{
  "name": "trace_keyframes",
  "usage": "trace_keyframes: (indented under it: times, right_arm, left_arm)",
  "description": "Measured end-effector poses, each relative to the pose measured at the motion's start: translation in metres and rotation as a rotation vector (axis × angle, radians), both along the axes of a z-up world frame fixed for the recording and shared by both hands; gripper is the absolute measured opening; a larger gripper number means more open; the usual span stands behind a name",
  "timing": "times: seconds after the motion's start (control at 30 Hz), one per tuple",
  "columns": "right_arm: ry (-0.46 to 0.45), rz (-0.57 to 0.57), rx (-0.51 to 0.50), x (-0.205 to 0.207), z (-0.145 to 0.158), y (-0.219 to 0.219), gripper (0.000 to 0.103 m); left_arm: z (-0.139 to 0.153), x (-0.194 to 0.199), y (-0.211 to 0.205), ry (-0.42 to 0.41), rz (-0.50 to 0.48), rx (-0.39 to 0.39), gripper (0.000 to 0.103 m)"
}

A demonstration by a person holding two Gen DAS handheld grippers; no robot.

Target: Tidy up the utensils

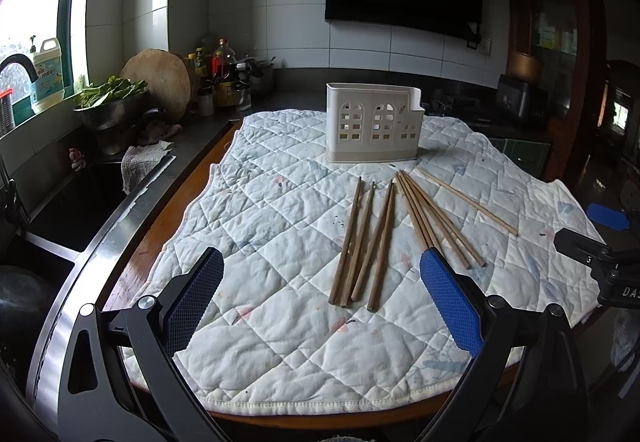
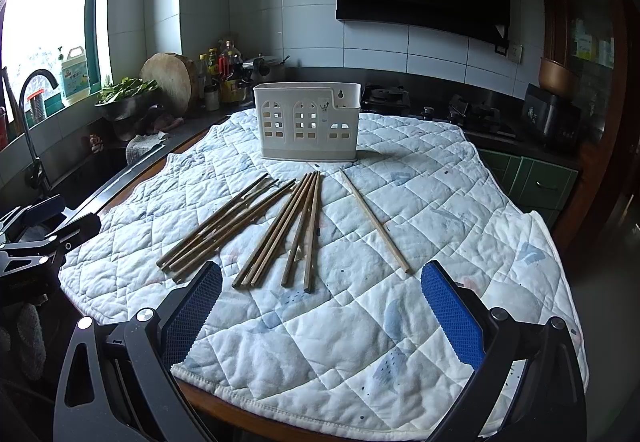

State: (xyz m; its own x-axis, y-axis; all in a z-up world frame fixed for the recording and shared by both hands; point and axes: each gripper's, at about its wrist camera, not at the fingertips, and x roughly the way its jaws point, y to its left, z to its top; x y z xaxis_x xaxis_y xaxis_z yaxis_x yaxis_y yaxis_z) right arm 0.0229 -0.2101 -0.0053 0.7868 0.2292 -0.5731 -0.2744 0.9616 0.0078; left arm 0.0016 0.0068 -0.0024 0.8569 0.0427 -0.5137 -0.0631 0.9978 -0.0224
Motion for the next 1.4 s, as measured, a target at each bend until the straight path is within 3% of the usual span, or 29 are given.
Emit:
trace_keyframes:
  times: [1.4]
  right_arm:
    - [0.005,-0.002,0.015,0.004,-0.005,-0.005,0.097]
  left_arm:
    - [-0.012,0.009,-0.011,0.006,-0.006,0.004,0.097]
